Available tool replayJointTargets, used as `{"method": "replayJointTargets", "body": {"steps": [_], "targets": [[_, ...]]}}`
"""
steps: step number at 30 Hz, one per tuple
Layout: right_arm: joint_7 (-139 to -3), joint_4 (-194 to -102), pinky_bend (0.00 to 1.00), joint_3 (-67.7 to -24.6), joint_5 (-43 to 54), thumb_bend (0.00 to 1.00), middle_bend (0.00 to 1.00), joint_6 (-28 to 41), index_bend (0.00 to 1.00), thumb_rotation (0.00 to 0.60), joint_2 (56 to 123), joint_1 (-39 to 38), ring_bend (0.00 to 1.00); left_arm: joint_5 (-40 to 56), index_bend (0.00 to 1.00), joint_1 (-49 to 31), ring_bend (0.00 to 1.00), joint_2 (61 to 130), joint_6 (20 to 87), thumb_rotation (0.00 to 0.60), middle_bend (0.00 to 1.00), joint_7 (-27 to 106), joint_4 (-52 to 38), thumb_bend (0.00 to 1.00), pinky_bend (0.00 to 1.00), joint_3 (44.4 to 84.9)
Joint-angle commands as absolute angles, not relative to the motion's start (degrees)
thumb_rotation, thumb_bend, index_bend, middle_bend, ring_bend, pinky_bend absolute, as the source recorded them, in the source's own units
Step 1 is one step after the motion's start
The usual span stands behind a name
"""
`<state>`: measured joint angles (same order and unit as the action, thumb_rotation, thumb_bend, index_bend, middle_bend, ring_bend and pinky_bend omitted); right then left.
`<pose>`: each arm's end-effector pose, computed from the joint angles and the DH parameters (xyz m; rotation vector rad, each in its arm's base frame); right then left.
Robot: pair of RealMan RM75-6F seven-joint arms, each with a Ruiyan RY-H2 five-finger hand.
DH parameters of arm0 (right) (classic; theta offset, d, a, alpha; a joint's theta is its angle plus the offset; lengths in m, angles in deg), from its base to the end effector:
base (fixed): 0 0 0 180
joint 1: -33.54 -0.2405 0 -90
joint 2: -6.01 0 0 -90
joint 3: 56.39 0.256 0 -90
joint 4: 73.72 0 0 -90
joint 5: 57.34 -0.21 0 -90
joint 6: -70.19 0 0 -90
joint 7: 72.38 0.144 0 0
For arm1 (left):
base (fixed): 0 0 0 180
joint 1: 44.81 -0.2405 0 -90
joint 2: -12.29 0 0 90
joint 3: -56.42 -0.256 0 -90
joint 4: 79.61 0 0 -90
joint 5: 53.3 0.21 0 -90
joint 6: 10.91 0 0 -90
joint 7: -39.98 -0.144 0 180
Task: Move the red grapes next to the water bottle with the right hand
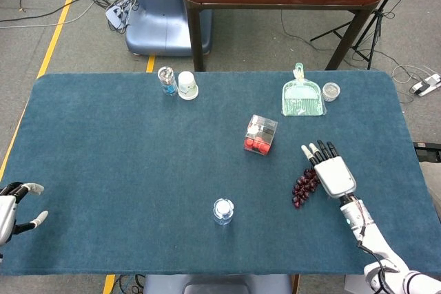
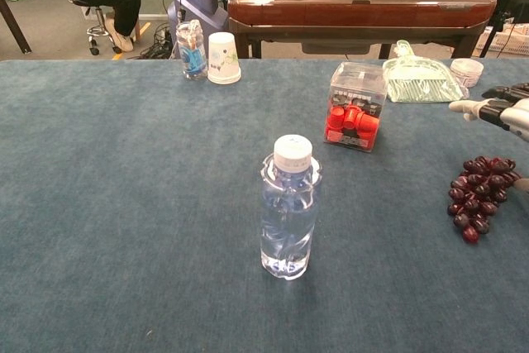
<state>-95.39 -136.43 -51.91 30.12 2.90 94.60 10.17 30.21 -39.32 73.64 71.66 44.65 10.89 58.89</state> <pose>-0.2968 -0.2922 0.0277 1.8069 -0.4400 0.5876 -0.3276 0.1838 0.1748 -1.3678 -0.9490 -0.8670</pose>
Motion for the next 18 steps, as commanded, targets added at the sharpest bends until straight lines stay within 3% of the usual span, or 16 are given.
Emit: {"method": "replayJointTargets", "body": {"steps": [1, 8, 18], "targets": [[-94.7, -134.3, 0.3, -51.9, 31.3, 0.0, 0.52, 1.4, 0.32, 0.6, 96.4, 9.5, 0.34, 30.2, 0.39, -39.3, 0.28, 73.5, 71.6, 0.6, 0.42, 44.8, 11.0, 0.21, 0.37, 58.9], [-89.6, -129.0, 0.5, -53.1, 34.4, 0.0, 0.79, -1.7, 0.59, 0.6, 99.9, 8.4, 0.6, 30.0, 0.39, -39.3, 0.28, 73.2, 71.1, 0.6, 0.42, 45.2, 11.1, 0.21, 0.42, 58.8], [-86.8, -124.9, 0.56, -54.3, 36.2, 0.0, 0.86, -2.3, 0.67, 0.6, 103.4, 6.8, 0.67, 29.9, 0.39, -39.2, 0.28, 73.0, 70.6, 0.6, 0.42, 45.3, 11.4, 0.21, 0.44, 58.7]]}}
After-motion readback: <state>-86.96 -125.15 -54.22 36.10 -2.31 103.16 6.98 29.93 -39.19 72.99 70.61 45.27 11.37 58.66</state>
